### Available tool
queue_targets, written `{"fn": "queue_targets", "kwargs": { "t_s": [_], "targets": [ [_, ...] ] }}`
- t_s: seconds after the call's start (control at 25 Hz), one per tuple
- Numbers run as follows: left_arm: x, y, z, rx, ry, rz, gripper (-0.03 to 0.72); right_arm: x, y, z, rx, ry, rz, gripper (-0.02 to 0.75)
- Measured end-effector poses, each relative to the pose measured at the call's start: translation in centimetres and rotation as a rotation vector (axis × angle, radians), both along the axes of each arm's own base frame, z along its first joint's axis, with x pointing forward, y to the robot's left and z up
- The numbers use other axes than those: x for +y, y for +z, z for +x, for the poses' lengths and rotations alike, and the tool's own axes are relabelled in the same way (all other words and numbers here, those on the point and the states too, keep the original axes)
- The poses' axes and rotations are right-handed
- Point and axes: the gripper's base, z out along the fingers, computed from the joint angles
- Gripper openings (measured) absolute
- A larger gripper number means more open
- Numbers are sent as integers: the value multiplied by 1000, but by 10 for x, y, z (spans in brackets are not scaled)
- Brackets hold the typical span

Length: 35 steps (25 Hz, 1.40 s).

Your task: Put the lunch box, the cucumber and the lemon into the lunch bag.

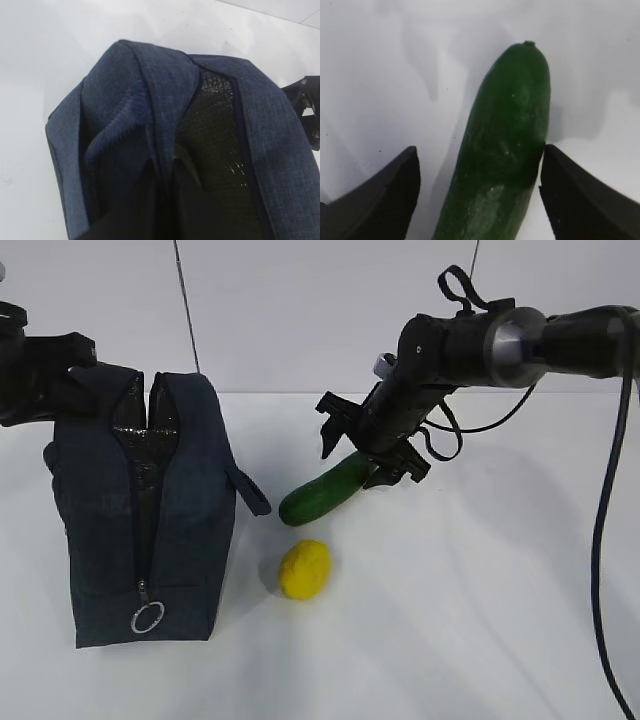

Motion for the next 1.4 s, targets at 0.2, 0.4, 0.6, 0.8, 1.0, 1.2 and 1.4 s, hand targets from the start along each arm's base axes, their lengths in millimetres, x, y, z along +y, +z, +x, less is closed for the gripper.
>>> {"fn": "queue_targets", "kwargs": {
  "t_s": [0.2,0.4,0.6,0.8,1.0,1.2,1.4],
  "targets": [
    [0,0,0,0,0,0,6,2,-5,2,8,3,0,582],
    [0,0,0,-3,1,0,6,2,-10,2,19,1,-1,561],
    [0,0,0,-5,3,1,6,2,-12,2,25,1,-1,412],
    [0,0,1,-7,4,1,6,2,-12,2,20,15,-7,372],
    [0,0,1,-7,4,1,6,2,-12,2,17,21,-9,371],
    [0,0,1,-7,4,1,6,3,-9,3,22,31,-10,371],
    [0,0,1,-7,4,1,6,7,10,8,-6,101,-23,370]
  ]
}}
